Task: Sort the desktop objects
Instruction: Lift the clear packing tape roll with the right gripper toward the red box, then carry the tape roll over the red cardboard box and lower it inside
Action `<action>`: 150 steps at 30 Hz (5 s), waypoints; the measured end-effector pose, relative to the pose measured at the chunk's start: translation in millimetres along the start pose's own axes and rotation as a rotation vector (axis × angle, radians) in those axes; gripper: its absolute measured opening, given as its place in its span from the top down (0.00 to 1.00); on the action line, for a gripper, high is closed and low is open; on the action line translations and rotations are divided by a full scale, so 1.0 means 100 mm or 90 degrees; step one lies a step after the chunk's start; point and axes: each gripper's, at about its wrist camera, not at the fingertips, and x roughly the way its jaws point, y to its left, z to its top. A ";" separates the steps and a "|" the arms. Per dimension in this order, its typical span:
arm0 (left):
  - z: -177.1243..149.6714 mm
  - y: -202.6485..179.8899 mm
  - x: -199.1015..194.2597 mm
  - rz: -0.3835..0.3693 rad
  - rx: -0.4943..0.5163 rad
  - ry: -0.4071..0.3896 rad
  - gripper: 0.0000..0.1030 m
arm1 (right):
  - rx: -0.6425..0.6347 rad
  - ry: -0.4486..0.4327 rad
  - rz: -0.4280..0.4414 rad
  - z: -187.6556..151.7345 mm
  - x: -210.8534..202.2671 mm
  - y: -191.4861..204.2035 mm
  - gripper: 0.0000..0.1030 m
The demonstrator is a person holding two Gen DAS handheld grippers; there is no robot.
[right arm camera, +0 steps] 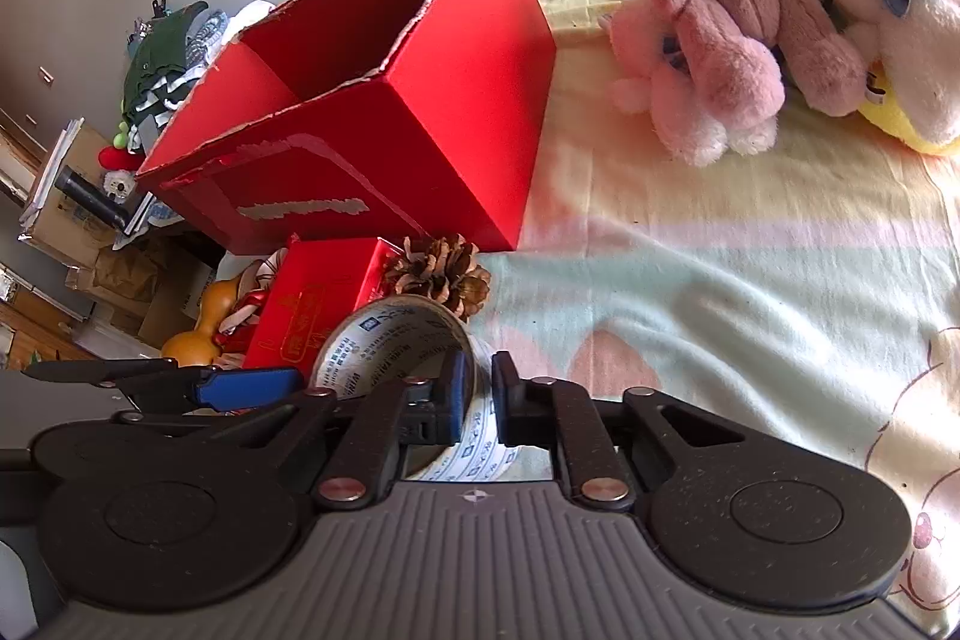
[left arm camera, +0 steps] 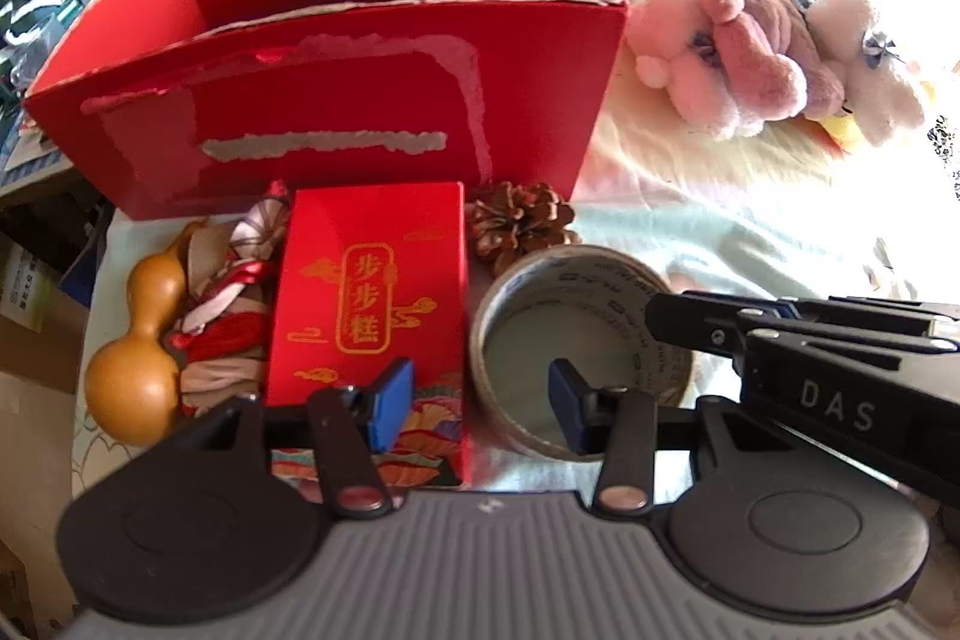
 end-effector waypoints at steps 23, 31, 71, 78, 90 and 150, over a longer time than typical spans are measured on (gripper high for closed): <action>-0.01 -0.42 0.17 -0.143 0.020 0.041 0.57 | 0.046 -0.052 -0.045 -0.15 -0.35 -0.39 0.95; 0.00 -0.57 0.21 -0.110 0.046 0.042 0.60 | 0.064 -0.053 -0.031 -0.18 -0.39 -0.49 0.94; 0.65 -0.54 -0.81 -0.113 0.144 -0.160 0.73 | -0.057 -0.265 -0.037 0.46 -1.07 0.05 0.86; 1.07 0.03 -1.02 -0.104 0.146 -0.218 0.74 | -0.132 -0.303 -0.047 0.94 -0.92 0.65 0.86; 1.70 0.94 -0.67 -0.059 0.185 -0.198 0.74 | -0.140 -0.223 -0.049 1.64 -0.23 1.23 0.86; 1.94 1.83 0.30 -0.051 0.140 -0.277 0.40 | 0.218 0.085 0.068 2.06 2.01 0.62 0.76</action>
